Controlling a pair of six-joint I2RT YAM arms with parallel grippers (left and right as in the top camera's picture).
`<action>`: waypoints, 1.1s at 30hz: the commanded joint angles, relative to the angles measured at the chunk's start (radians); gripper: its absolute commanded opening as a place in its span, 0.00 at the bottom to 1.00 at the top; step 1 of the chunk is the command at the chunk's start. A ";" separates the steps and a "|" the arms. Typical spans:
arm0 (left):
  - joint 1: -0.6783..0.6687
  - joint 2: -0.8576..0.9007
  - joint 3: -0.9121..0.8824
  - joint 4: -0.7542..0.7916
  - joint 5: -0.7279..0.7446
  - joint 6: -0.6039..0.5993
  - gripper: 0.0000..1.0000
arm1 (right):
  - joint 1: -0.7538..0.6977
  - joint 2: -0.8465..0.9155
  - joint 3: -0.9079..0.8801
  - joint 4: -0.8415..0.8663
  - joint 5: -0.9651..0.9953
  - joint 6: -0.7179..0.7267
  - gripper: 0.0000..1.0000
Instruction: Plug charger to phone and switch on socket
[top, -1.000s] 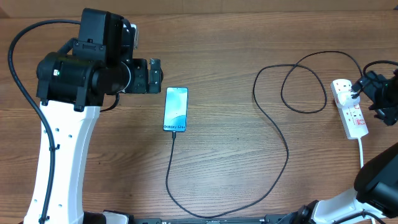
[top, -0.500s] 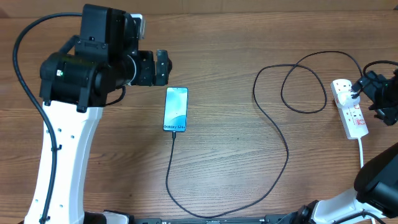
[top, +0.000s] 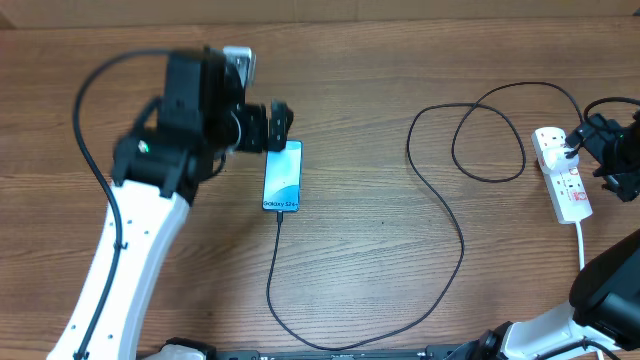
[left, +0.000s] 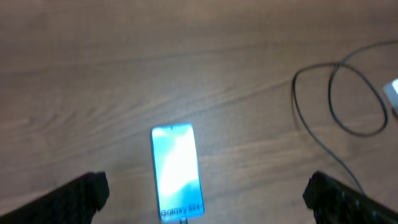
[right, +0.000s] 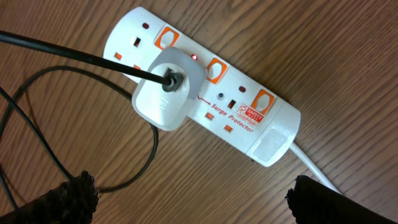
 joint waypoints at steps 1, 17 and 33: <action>-0.006 -0.119 -0.224 0.149 0.008 0.016 1.00 | -0.003 -0.003 0.002 0.002 -0.002 -0.004 1.00; -0.006 -0.484 -1.154 1.064 -0.001 -0.168 1.00 | -0.003 -0.003 0.002 0.002 -0.002 -0.004 1.00; -0.006 -0.780 -1.408 1.098 -0.073 -0.212 1.00 | -0.003 -0.003 0.002 0.002 -0.002 -0.004 1.00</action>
